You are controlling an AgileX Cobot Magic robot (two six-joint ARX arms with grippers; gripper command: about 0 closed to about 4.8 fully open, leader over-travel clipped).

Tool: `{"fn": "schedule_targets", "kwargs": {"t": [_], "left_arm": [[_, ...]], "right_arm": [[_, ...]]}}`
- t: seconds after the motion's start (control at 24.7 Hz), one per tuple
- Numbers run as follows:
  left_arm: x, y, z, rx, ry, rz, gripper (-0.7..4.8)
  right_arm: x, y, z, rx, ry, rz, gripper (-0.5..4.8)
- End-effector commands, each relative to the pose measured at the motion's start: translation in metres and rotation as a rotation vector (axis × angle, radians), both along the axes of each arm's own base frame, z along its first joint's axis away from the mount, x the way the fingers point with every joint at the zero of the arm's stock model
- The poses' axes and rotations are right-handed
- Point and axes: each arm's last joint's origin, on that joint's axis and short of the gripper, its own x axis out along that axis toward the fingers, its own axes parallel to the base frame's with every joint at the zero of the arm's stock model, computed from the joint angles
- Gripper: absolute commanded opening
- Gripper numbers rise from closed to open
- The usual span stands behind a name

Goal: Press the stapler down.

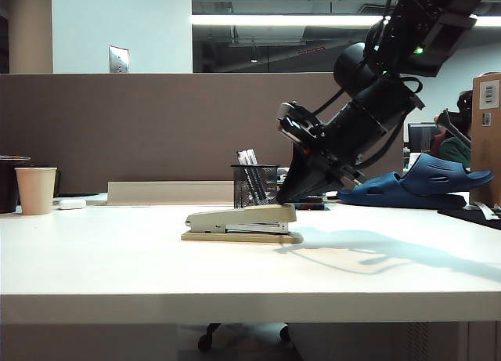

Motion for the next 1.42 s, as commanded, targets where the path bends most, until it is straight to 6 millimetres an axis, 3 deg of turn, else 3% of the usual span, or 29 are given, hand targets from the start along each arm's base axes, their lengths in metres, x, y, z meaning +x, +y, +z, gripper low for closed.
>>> {"fn": "schedule_targets", "kwargs": {"t": [0.04,0.36,0.61,0.93,1.42], "left_arm": [[0.0,0.0,0.001,0.0,-0.011,0.0,-0.06],[0.0,0.0,0.001,0.0,-0.011,0.0,-0.06],[0.0,0.0,0.001,0.0,-0.011,0.0,-0.06],[0.0,0.0,0.001,0.001,-0.011,0.016,-0.06],[0.003,0.006,0.001,0.009,-0.011,0.225,-0.06]], "right_arm": [[0.003,0.0,0.006,-0.019,0.013,-0.012,-0.09],[0.007,0.002,0.021,-0.016,0.005,-0.011,-0.09],[0.006,0.002,0.051,0.009,-0.083,-0.009,-0.09],[-0.008,-0.01,0.1,-0.003,-0.245,-0.052,-0.09],[-0.054,-0.06,0.192,-0.069,-0.558,-0.208,-0.09]]}}
